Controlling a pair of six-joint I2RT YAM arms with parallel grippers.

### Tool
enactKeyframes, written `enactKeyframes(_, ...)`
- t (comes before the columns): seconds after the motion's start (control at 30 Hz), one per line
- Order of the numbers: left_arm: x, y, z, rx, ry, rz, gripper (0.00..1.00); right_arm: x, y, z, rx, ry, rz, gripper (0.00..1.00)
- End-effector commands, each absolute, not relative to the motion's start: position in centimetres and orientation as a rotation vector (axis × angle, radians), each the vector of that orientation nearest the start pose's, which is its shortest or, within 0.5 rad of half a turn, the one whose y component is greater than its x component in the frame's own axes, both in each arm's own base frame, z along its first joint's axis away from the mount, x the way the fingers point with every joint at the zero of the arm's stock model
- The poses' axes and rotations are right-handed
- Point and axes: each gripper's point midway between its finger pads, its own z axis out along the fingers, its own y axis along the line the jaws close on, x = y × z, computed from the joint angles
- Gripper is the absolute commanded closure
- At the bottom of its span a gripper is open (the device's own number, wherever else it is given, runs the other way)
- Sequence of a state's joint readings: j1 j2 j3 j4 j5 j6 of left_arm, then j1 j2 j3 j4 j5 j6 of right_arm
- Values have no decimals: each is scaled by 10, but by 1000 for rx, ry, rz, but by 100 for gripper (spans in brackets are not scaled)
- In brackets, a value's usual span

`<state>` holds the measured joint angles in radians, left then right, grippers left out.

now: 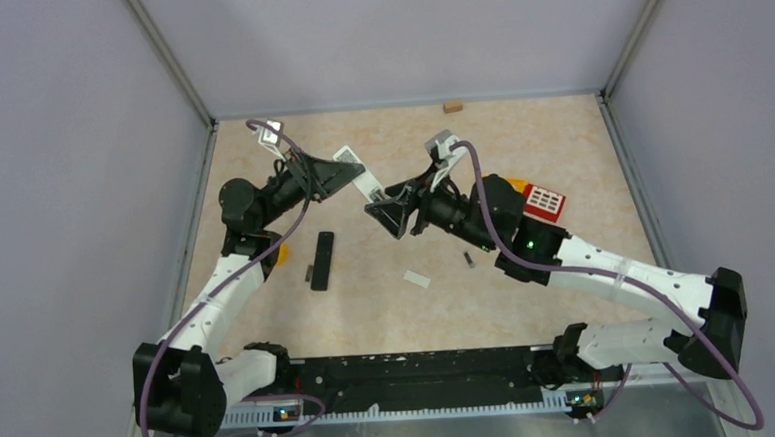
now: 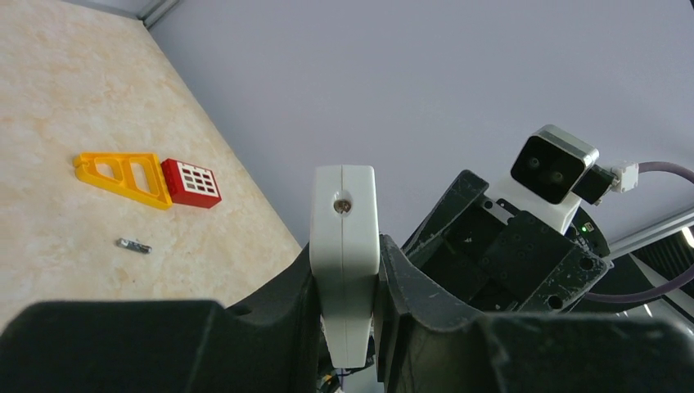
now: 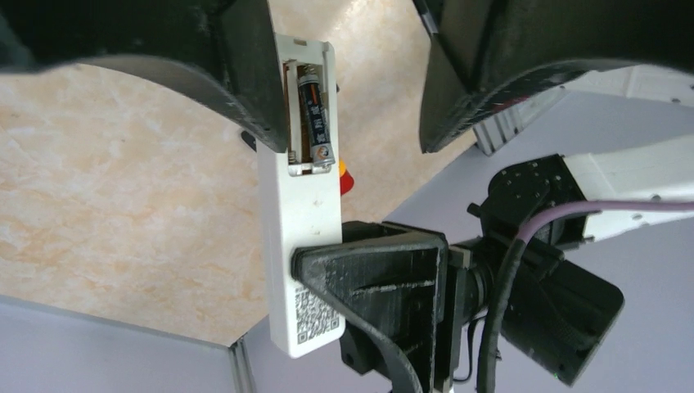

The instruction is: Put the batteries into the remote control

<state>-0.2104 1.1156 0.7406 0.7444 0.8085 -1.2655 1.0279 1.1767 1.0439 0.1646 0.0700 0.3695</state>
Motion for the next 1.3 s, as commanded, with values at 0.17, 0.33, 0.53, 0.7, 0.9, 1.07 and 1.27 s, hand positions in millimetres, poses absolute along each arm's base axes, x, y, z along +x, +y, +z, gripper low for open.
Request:
enactKeyframes(0.17,272,-215,380,102,1482,-1651,100,218,322,407,-246,1491,1120,11)
enactKeyframes(0.33,275,-211,382,85,1454,-1608,100,248,302,377,-5,1684,1142,3)
enactKeyframes(0.53,276,-206,390,57,1417,-1583,100,232,329,356,129,1713,1600,3)
enactKeyframes(0.7,276,-204,390,25,1385,-1607,100,222,348,371,113,1629,1850,3)
enactKeyframes(0.9,277,-204,387,7,1383,-1626,100,228,354,372,126,1613,1870,3)
enactKeyframes(1.07,277,-205,387,13,1388,-1632,100,233,367,361,119,1678,1873,4)
enactKeyframes(1.27,275,-206,386,37,1392,-1628,100,233,378,368,91,1665,1947,11)
